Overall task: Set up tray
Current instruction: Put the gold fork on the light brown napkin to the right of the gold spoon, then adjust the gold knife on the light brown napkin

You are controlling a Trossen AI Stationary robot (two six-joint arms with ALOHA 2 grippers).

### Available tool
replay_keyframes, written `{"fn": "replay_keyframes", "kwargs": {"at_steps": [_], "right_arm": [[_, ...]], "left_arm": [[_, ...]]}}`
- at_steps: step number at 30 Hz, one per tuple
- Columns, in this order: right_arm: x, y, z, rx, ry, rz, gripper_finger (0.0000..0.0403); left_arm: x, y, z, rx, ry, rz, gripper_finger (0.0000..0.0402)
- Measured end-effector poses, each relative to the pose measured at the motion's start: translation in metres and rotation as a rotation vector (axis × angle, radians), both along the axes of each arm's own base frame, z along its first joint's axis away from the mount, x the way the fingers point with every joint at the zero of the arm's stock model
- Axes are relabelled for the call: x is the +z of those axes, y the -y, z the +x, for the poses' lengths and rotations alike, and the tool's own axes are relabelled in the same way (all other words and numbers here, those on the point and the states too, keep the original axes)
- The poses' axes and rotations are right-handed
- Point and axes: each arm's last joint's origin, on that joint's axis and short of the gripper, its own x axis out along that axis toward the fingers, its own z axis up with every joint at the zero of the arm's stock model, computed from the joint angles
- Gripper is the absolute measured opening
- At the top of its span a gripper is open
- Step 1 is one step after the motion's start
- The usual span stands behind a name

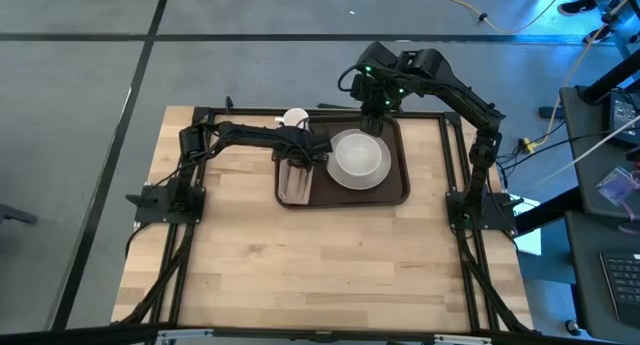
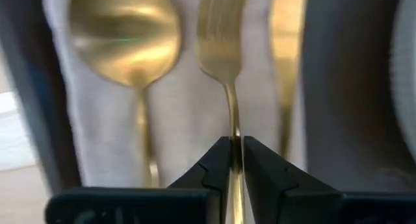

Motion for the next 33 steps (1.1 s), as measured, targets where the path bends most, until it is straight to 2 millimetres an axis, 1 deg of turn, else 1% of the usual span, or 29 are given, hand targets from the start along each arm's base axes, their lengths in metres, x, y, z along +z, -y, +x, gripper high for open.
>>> {"fn": "replay_keyframes", "kwargs": {"at_steps": [4, 10, 15, 18, 21, 24, 26, 29, 31, 33], "right_arm": [[0.000, 0.000, 0.000, 0.000, 0.000, 0.000, 0.0110], [0.000, 0.000, 0.000, 0.000, 0.000, 0.000, 0.0110], [0.000, 0.000, 0.000, 0.000, 0.000, 0.000, 0.0110], [0.000, 0.000, 0.000, 0.000, 0.001, 0.000, 0.0110], [0.000, 0.000, 0.000, 0.000, 0.001, 0.000, 0.0110], [0.000, 0.000, 0.001, 0.001, 0.006, -0.002, 0.0110], [0.000, 0.000, 0.001, 0.000, 0.006, -0.003, 0.0110], [0.000, 0.000, 0.001, -0.003, 0.007, -0.001, 0.0110], [0.000, 0.000, 0.001, -0.010, 0.008, 0.002, 0.0110], [0.000, 0.000, 0.001, -0.021, 0.011, 0.008, 0.0110]], "left_arm": [[-0.001, 0.001, -0.004, 0.004, -0.050, 0.006, 0.0055], [0.000, 0.001, -0.004, -0.010, -0.054, 0.009, 0.0076], [0.002, 0.001, -0.005, -0.031, -0.057, 0.012, 0.0085], [0.012, -0.002, -0.008, -0.026, -0.044, 0.046, 0.0086], [0.030, -0.006, -0.012, -0.045, -0.015, 0.101, 0.0083], [0.049, -0.008, -0.012, -0.123, 0.057, 0.151, 0.0077], [0.055, -0.008, -0.007, -0.186, 0.107, 0.169, 0.0073], [0.053, -0.006, 0.000, -0.233, 0.158, 0.164, 0.0067], [0.047, -0.005, 0.008, -0.257, 0.187, 0.168, 0.0064], [0.041, -0.003, 0.011, -0.284, 0.176, 0.161, 0.0060]]}}
